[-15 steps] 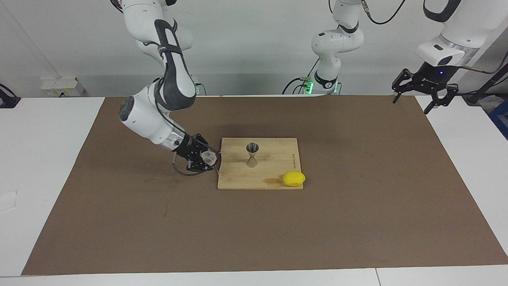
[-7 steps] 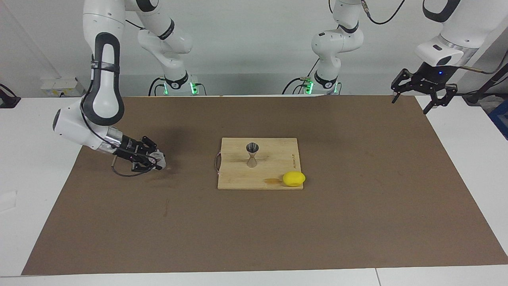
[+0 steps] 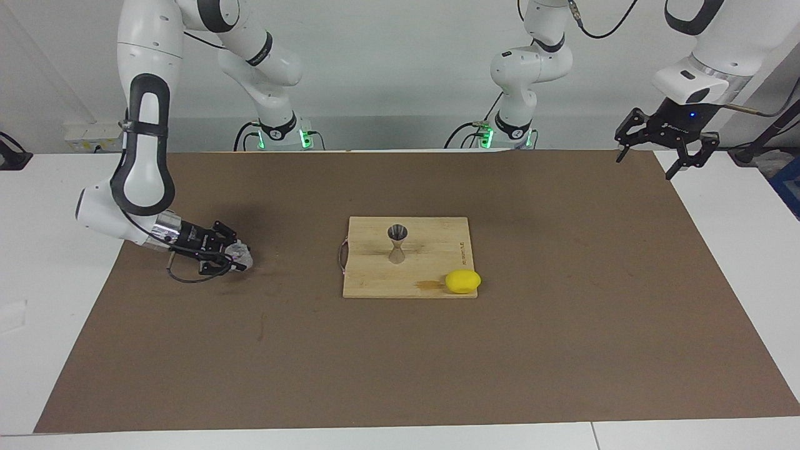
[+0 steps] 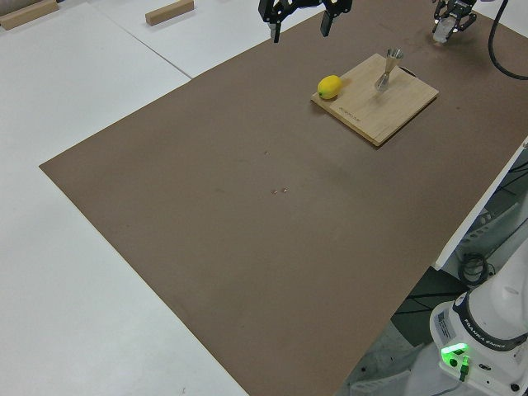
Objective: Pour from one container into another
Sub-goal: 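Turn the glass upright and carry it back toward its spot, then set the glass down on the mat and open the right gripper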
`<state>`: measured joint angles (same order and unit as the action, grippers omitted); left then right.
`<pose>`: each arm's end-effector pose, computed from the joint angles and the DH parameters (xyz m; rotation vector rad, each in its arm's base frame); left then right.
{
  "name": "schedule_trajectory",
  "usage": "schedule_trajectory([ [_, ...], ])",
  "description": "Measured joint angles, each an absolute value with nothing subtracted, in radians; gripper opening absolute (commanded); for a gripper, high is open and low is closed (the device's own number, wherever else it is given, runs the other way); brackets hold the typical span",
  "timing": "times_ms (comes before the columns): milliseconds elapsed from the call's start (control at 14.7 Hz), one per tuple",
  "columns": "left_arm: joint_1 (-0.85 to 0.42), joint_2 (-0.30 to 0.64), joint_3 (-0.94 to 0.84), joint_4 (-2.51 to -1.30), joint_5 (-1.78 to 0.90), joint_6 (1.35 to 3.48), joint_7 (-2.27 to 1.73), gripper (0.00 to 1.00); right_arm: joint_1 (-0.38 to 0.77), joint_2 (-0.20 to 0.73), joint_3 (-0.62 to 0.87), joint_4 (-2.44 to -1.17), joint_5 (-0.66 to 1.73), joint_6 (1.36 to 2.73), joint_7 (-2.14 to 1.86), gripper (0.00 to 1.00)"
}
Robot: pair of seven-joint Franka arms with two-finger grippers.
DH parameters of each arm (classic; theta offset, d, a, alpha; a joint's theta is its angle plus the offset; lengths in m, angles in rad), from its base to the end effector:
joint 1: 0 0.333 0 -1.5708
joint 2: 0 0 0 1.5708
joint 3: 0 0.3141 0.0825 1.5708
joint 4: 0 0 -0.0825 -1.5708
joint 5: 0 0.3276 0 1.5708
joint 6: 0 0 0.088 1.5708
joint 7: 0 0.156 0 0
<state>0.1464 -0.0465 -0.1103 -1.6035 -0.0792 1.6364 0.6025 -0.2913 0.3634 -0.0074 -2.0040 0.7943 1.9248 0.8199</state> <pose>0.4946 0.0047 0.5893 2.9700 -0.8612 0.1522 0.5158 -0.0723 0.2661 -1.7639 1.7768 0.7548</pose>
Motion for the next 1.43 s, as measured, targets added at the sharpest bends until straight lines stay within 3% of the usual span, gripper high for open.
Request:
schedule_trajectory([
  [68,0.146,-0.047,-0.11,-1.604,-0.079,1.636,0.603,1.0,-0.291,0.364,-0.007,-2.005,0.794,1.925,0.82,0.33],
  [205,0.146,-0.047,-0.11,-1.604,-0.079,1.636,0.603,1.0,-0.291,0.365,-0.007,-2.008,0.794,1.925,0.82,0.51],
  [273,0.146,-0.047,-0.11,-1.604,-0.079,1.636,0.603,1.0,-0.291,0.365,-0.007,-2.011,0.794,1.926,0.82,0.7],
  [409,0.146,-0.047,-0.11,-1.604,-0.079,1.636,0.603,1.0,-0.292,0.365,-0.008,-2.016,0.794,1.931,0.82,0.84],
  [477,0.146,-0.047,-0.11,-1.604,-0.079,1.636,0.603,1.0,-0.292,0.365,-0.008,-2.017,0.794,1.936,0.82,0.96],
  [614,0.146,-0.047,-0.11,-1.604,-0.079,1.636,0.603,1.0,-0.293,0.365,-0.009,-2.019,0.794,1.943,0.82,1.0],
  [1432,0.146,-0.047,-0.11,-1.604,-0.079,1.636,0.603,1.0,-0.389,0.314,-0.018,-2.006,0.645,1.982,0.81,1.0],
])
